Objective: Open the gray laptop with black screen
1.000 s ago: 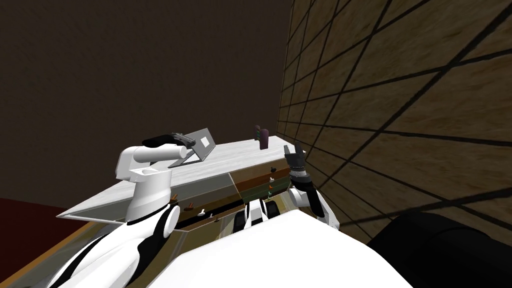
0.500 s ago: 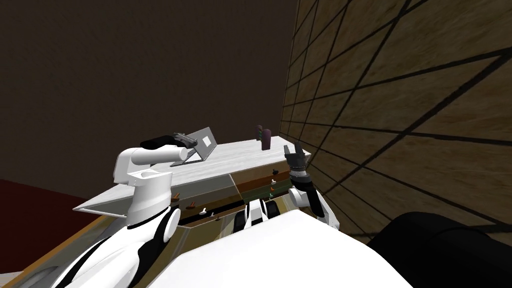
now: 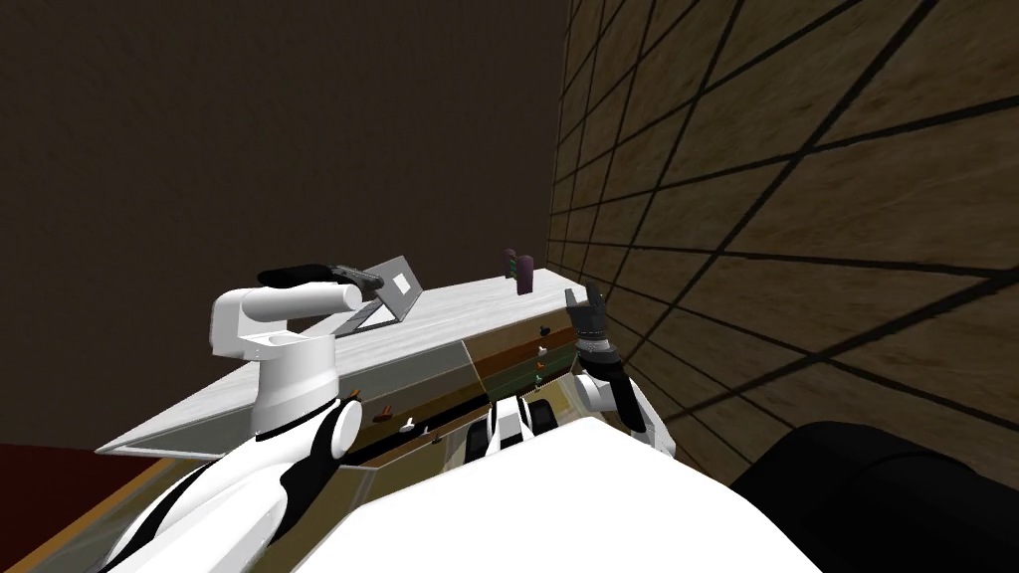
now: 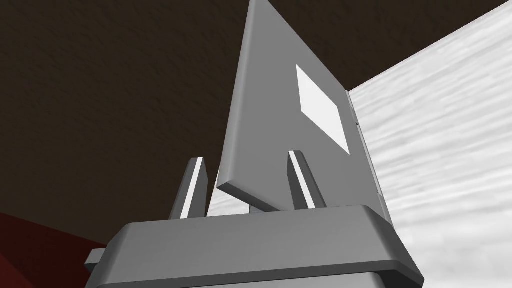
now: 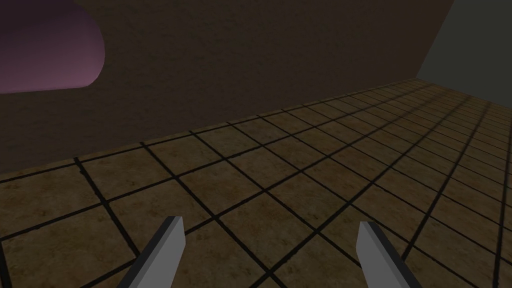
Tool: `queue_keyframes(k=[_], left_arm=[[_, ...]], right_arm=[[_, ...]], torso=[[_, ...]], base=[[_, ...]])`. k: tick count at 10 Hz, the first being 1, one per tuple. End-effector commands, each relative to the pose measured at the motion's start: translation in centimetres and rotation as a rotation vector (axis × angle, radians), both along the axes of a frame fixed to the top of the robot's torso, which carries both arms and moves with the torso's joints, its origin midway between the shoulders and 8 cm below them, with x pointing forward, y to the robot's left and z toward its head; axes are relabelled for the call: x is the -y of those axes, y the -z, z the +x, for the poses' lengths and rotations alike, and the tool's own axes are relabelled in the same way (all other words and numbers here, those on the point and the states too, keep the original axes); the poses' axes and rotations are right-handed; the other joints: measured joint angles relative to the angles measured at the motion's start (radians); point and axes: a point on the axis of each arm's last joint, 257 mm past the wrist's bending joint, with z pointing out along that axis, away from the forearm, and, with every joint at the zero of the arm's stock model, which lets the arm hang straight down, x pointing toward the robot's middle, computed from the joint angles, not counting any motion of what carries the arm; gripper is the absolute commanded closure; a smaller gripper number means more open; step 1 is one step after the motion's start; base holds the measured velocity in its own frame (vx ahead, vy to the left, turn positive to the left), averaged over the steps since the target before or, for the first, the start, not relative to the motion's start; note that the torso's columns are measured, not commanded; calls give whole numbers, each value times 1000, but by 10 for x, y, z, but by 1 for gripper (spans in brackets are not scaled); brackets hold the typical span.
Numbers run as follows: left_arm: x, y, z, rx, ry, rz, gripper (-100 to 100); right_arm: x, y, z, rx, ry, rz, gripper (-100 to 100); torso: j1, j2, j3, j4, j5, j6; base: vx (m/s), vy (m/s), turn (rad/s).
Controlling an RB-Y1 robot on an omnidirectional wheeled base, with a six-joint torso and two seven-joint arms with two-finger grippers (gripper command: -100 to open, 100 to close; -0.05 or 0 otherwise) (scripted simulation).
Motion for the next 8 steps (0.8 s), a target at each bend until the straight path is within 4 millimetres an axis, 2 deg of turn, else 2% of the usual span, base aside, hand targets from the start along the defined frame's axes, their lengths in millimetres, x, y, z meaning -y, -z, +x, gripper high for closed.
queue_keyframes(k=[1,3,4,5,8], left_arm=[[-23,6,-1,4,-42,-109,100],[-37,9,0,12,-69,-190,100],[-33,0,1,23,-55,-157,100],[-38,10,3,37,-63,-245,100],[-44,29,5,49,-77,-369,100]], right_arm=[[0,0,0,0,0,0,0],[0,0,0,0,0,0,0],[0,0,0,0,0,0,0],[0,0,0,0,0,0,0],[0,0,0,0,0,0,0]], torso=[[-1,-1,-1,-1,0,0],[0,-1,0,-3,2,1],[1,-2,-1,-3,3,1],[-2,-2,-1,-2,0,1],[4,-1,0,-4,5,0]], base=[[-58,105,-161],[-71,91,-155],[-33,30,-48],[-27,70,-47],[-43,106,-46]])
